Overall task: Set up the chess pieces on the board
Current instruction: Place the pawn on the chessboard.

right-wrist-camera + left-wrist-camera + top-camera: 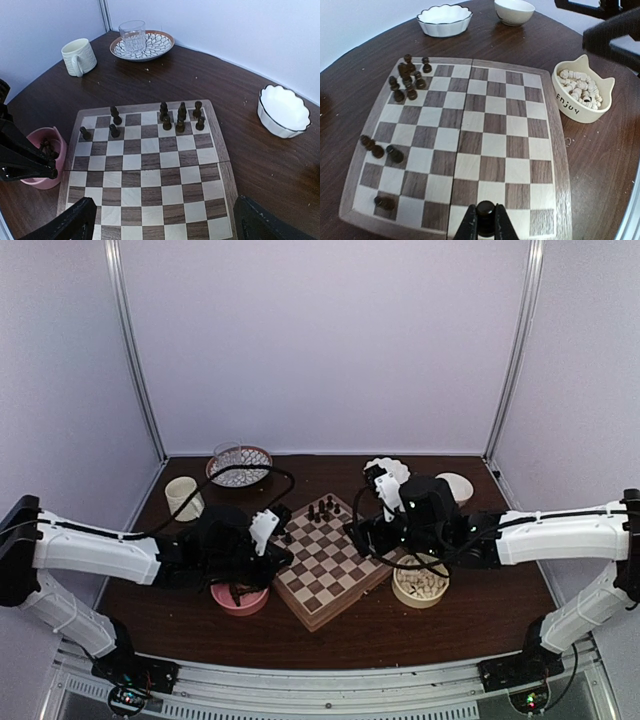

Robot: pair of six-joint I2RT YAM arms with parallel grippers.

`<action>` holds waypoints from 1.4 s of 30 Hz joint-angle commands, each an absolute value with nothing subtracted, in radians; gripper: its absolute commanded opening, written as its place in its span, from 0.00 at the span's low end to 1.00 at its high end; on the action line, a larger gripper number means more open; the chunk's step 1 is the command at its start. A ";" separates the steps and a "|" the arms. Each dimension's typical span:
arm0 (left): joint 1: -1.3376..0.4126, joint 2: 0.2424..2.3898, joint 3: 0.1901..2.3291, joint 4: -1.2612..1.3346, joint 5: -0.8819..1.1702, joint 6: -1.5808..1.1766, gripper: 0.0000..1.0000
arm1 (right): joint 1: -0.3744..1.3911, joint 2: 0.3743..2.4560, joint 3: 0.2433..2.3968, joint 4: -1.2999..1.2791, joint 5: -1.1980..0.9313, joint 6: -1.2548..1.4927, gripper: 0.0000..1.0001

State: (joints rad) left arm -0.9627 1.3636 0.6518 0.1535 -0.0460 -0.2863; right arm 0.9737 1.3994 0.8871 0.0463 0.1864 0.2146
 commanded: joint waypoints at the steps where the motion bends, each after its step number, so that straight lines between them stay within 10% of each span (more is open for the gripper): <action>1: -1.010 1.549 0.751 0.351 -0.092 -0.254 0.08 | 0.970 1.438 0.796 0.187 0.239 0.276 0.99; 19: -1.019 1.828 0.838 0.434 -0.059 -0.304 0.09 | 0.969 1.469 0.776 0.205 0.313 0.284 0.98; 28: -1.020 1.776 0.866 0.313 -0.092 -0.288 0.52 | 0.971 1.473 0.787 0.191 0.288 0.271 0.96; 42: -1.000 1.636 0.900 0.099 -0.074 -0.301 0.46 | 0.979 1.471 0.801 0.183 0.229 0.247 0.78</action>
State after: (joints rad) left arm -1.0073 1.6390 0.8669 0.1585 -0.0875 -0.2901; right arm 0.9756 1.4681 0.7788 0.1814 0.2363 0.2573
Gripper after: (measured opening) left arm 0.476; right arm 0.789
